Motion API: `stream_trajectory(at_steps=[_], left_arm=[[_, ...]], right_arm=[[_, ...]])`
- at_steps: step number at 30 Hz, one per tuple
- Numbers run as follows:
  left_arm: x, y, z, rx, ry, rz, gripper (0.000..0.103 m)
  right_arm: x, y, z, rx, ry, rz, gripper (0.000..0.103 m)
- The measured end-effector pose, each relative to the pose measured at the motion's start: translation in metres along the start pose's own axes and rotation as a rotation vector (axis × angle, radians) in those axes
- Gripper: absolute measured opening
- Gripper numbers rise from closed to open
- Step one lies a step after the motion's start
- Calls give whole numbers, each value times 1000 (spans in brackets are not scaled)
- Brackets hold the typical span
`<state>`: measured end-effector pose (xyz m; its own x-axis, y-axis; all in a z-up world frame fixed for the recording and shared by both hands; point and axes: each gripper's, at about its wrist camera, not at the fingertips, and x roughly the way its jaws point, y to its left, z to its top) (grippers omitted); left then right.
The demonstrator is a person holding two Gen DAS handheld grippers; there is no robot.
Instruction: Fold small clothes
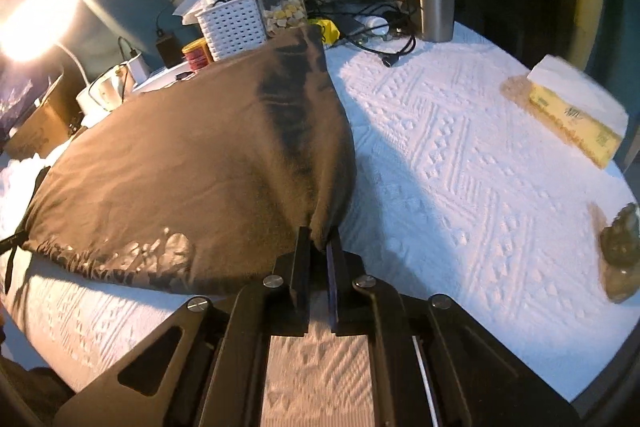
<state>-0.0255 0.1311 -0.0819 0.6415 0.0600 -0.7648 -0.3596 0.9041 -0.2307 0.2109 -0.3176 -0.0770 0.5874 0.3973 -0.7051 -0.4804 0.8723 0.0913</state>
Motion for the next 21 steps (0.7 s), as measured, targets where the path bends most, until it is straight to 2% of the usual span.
stream_trajectory(at_steps=[7,11,21], left_arm=[[-11,-1,-13,34,23,-25,9],[-8,-6,-23,89,93,-39,9],[-1,-11,-27,115,142,-1,10]], right_arm=[[-26,3,-13,-42,22,-29,7],[-35,0,-27,-42,34,-50,7],[-28,-6,-55,-27,89,-59,7]])
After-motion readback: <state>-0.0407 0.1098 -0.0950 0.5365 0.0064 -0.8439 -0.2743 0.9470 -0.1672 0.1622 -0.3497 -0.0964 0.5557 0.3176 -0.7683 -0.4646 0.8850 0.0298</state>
